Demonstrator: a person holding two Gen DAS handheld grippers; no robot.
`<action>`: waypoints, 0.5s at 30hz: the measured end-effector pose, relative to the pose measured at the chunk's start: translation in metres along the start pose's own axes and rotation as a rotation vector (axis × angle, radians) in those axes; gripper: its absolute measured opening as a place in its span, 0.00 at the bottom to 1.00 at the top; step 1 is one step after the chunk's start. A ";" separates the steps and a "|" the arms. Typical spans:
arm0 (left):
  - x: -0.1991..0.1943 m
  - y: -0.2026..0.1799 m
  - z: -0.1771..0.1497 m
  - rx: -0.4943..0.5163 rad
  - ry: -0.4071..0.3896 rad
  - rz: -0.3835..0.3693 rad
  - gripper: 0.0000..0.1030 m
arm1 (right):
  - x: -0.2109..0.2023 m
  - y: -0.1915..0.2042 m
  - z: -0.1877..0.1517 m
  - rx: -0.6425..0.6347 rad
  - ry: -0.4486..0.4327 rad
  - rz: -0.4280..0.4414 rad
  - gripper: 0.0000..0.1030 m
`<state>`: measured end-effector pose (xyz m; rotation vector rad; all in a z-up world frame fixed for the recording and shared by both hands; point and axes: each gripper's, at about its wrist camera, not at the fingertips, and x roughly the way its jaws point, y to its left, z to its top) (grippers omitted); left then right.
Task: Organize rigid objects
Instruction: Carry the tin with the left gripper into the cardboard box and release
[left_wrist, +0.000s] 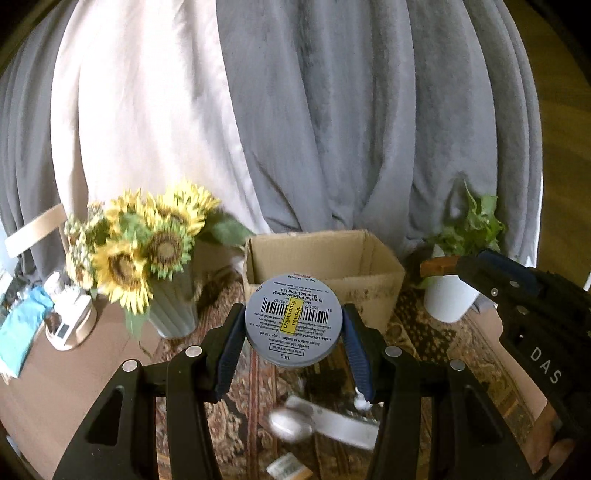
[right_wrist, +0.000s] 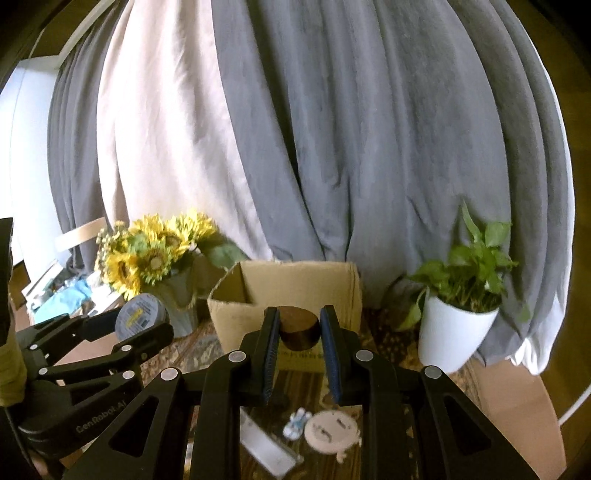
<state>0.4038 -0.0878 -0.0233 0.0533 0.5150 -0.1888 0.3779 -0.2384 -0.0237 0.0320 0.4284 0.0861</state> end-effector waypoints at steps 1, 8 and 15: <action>0.005 0.001 0.005 -0.001 -0.004 0.001 0.50 | 0.005 -0.001 0.004 -0.003 -0.007 0.001 0.23; 0.036 0.007 0.033 -0.007 -0.019 0.003 0.50 | 0.035 -0.004 0.023 -0.013 -0.028 0.014 0.23; 0.070 0.008 0.060 -0.016 0.002 -0.009 0.50 | 0.071 -0.012 0.044 0.002 -0.007 0.026 0.23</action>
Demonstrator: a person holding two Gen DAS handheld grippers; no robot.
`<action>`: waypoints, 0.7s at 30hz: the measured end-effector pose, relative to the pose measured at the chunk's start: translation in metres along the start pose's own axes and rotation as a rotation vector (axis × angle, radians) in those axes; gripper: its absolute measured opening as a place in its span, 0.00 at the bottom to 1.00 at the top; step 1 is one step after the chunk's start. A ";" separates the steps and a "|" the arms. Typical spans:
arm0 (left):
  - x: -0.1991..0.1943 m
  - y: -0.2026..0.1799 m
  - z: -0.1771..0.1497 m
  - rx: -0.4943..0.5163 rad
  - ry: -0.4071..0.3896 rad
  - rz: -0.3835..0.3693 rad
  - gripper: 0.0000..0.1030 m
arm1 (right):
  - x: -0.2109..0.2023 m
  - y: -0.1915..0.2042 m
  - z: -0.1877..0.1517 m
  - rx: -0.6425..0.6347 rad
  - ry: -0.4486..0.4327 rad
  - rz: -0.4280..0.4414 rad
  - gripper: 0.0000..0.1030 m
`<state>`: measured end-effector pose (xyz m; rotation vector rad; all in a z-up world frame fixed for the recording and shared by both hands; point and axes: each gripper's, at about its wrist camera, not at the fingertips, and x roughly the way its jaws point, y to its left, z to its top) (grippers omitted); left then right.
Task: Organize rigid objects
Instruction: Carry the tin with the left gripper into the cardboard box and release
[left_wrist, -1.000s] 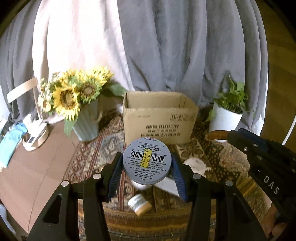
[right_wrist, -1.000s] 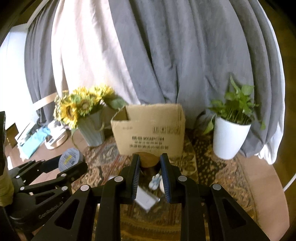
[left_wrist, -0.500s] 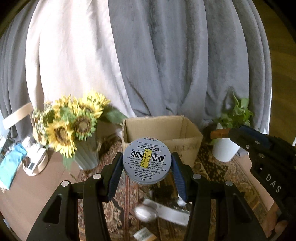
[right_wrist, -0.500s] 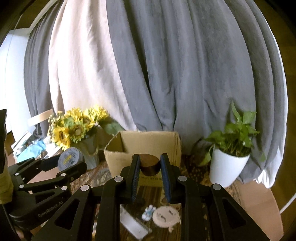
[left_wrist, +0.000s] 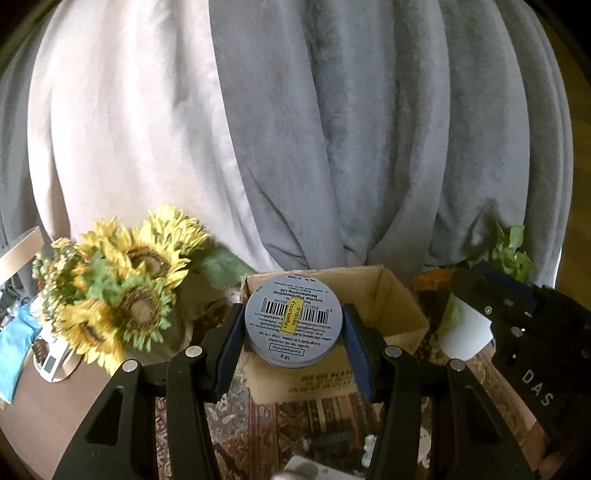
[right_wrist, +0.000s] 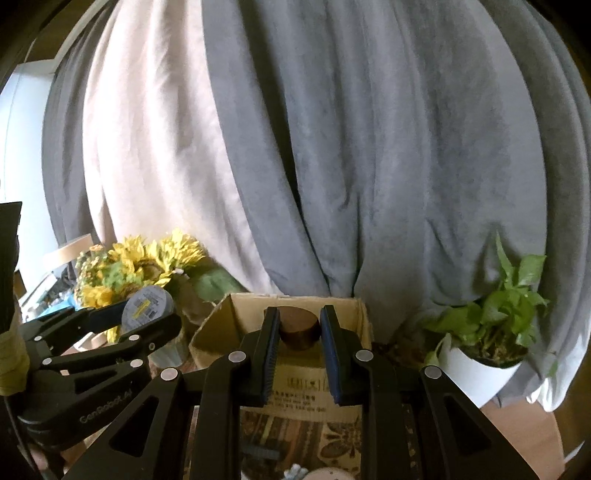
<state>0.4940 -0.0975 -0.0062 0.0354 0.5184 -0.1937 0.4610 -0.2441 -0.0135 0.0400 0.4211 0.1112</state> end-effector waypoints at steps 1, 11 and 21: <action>0.004 0.000 0.003 -0.002 0.006 -0.001 0.50 | 0.004 -0.002 0.003 0.006 0.006 0.000 0.23; 0.053 0.002 0.032 -0.013 0.087 -0.011 0.50 | 0.055 -0.017 0.023 0.029 0.087 0.007 0.23; 0.122 0.007 0.042 -0.003 0.296 -0.042 0.50 | 0.114 -0.024 0.031 0.005 0.222 -0.009 0.23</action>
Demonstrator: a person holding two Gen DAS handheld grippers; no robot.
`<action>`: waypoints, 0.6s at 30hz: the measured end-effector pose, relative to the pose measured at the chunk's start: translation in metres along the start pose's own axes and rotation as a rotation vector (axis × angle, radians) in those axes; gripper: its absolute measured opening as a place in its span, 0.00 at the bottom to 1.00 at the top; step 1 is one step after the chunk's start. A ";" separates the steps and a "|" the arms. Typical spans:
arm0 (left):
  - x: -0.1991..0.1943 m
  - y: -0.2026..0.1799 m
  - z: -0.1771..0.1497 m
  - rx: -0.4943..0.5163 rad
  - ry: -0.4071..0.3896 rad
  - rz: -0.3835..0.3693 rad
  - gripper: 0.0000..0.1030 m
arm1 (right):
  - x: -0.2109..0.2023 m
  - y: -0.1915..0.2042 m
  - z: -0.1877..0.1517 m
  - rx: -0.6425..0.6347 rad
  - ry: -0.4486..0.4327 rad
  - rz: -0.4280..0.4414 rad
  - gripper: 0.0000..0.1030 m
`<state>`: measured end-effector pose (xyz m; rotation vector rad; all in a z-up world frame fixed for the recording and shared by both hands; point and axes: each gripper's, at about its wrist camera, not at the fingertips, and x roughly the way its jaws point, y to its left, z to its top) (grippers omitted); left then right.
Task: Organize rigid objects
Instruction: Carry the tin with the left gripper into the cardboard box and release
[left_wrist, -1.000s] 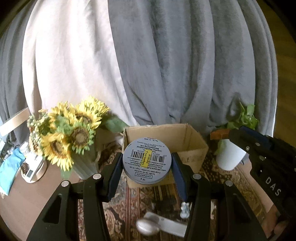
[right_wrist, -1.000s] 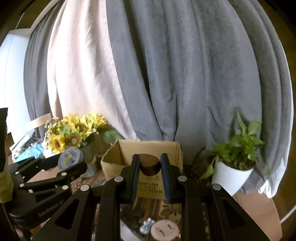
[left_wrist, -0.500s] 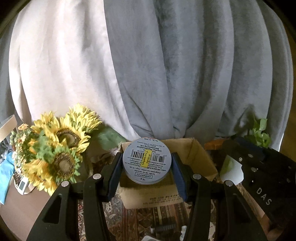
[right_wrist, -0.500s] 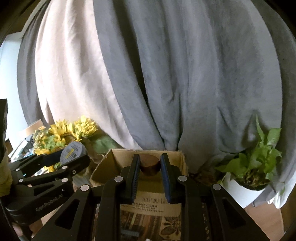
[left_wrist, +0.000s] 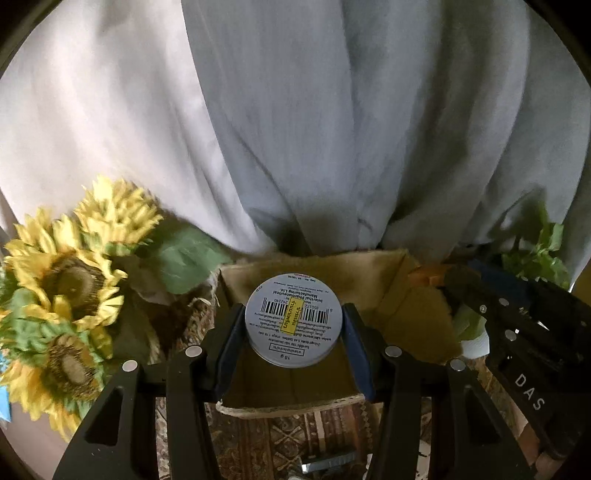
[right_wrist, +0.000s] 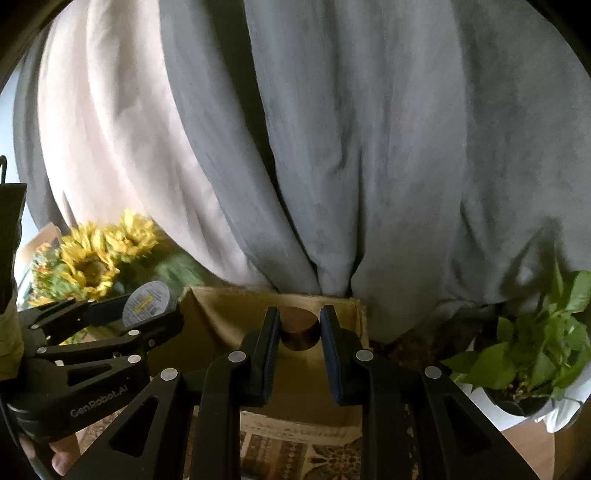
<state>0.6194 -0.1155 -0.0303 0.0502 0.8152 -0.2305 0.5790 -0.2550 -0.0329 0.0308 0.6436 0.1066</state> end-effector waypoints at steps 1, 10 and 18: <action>0.007 0.000 0.002 0.001 0.027 0.001 0.50 | 0.006 0.000 0.000 0.001 0.016 0.001 0.23; 0.044 -0.001 0.005 0.001 0.153 0.009 0.62 | 0.059 -0.015 -0.008 0.071 0.221 0.036 0.27; 0.023 -0.002 -0.003 0.013 0.081 0.062 0.74 | 0.055 -0.022 -0.013 0.104 0.221 -0.016 0.51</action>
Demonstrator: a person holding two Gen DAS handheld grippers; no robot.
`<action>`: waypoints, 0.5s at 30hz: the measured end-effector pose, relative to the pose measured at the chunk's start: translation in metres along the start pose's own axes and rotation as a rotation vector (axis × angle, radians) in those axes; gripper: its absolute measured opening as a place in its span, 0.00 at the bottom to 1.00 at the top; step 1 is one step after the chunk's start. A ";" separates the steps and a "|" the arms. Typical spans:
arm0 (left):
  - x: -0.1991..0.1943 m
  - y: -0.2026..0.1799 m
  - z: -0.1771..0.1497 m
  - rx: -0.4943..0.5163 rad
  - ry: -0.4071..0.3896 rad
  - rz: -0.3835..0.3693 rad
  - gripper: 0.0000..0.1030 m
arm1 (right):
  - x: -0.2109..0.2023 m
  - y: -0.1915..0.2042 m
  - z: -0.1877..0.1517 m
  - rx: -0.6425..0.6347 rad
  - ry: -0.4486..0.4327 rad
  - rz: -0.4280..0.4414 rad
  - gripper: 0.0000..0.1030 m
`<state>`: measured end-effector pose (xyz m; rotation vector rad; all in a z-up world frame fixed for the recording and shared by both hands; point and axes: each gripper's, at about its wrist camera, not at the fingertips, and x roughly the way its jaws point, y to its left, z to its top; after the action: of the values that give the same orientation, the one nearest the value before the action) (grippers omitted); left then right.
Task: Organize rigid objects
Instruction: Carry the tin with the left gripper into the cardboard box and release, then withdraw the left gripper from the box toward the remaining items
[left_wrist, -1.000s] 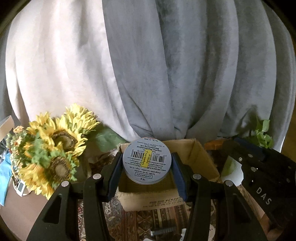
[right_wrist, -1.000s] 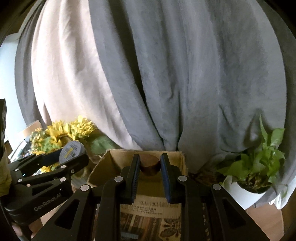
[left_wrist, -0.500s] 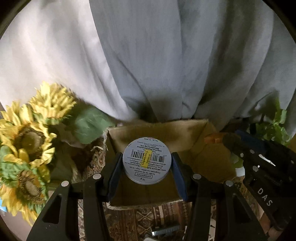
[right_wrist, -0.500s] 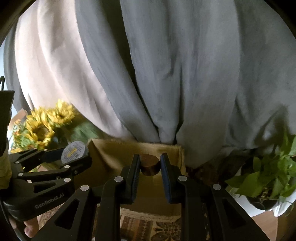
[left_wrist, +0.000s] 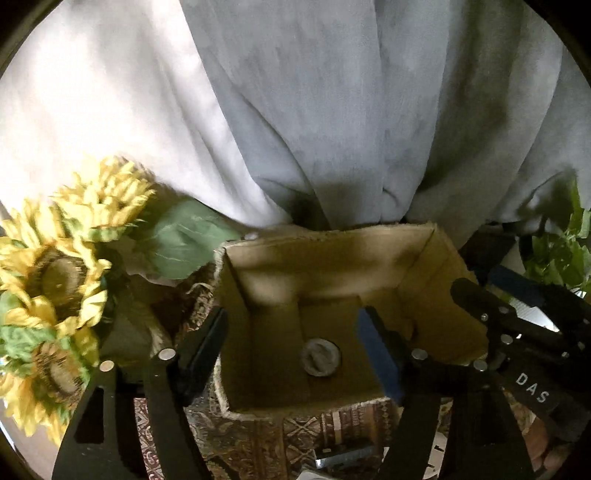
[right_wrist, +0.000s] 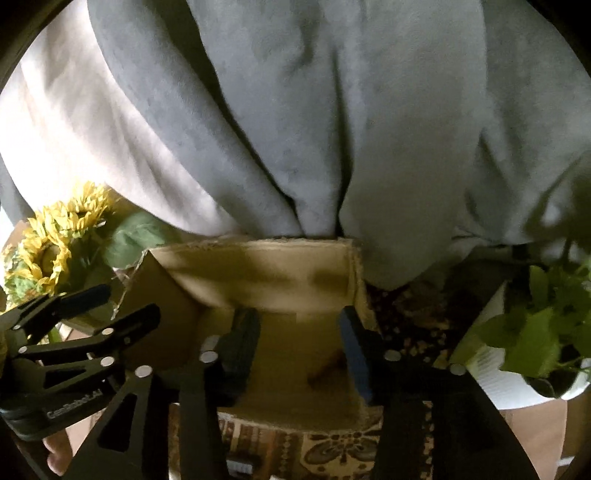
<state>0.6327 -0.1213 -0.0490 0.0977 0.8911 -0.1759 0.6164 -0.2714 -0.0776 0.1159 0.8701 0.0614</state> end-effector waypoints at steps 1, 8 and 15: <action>-0.005 0.001 -0.001 -0.001 -0.014 0.005 0.77 | -0.007 0.000 -0.001 0.001 -0.019 -0.010 0.56; -0.049 0.006 -0.015 -0.008 -0.141 0.061 0.90 | -0.049 0.003 -0.004 0.005 -0.132 -0.071 0.73; -0.092 0.005 -0.040 0.004 -0.258 0.123 1.00 | -0.086 0.001 -0.016 0.006 -0.195 -0.096 0.82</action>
<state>0.5467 -0.1002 -0.0023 0.1300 0.6255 -0.0736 0.5489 -0.2776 -0.0226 0.0843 0.6805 -0.0415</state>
